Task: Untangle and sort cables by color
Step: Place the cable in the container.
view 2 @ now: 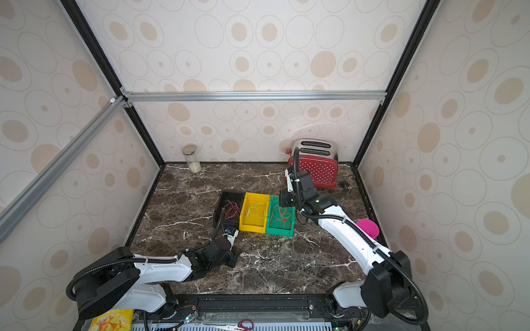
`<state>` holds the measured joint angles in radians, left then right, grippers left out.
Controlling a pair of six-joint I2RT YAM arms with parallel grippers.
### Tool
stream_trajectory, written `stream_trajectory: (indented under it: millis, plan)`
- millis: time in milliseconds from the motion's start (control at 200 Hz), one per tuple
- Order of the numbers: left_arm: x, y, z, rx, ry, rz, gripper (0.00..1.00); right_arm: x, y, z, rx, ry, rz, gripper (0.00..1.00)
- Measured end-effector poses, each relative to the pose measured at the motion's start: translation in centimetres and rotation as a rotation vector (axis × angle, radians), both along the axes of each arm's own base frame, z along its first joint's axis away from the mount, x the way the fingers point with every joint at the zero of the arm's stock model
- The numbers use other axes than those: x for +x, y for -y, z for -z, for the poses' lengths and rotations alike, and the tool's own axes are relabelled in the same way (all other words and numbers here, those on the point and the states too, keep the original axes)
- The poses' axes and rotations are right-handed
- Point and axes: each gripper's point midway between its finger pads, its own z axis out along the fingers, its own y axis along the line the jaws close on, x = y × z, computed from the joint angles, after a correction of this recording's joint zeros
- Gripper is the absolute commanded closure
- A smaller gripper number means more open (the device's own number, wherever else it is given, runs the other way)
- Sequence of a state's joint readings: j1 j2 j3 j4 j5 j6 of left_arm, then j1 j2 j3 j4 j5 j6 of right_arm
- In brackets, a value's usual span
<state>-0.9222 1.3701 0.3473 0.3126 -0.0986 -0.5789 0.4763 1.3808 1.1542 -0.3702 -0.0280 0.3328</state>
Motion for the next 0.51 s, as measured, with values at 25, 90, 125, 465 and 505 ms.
stream_trajectory:
  millis: [25,90,125,465,505]
  plan:
    - [0.0,0.0,0.0,-0.001,0.000,0.000,0.70,0.1,-0.1,0.5,-0.001,-0.013,0.000,1.00]
    - [0.0,0.0,0.0,-0.001,0.000,0.000,0.69,0.3,-0.2,1.9,-0.007,-0.049,0.011,1.00]
    - [0.0,0.0,0.0,-0.001,0.000,0.000,0.69,0.4,-0.2,2.6,-0.013,-0.070,0.017,1.00]
    - [0.0,0.0,0.0,-0.001,0.000,0.001,0.69,0.0,2.1,10.5,-0.141,-0.257,0.155,1.00]
    - [0.0,0.0,0.0,-0.001,0.000,0.001,0.69,0.1,2.1,11.3,-0.151,-0.274,0.158,1.00]
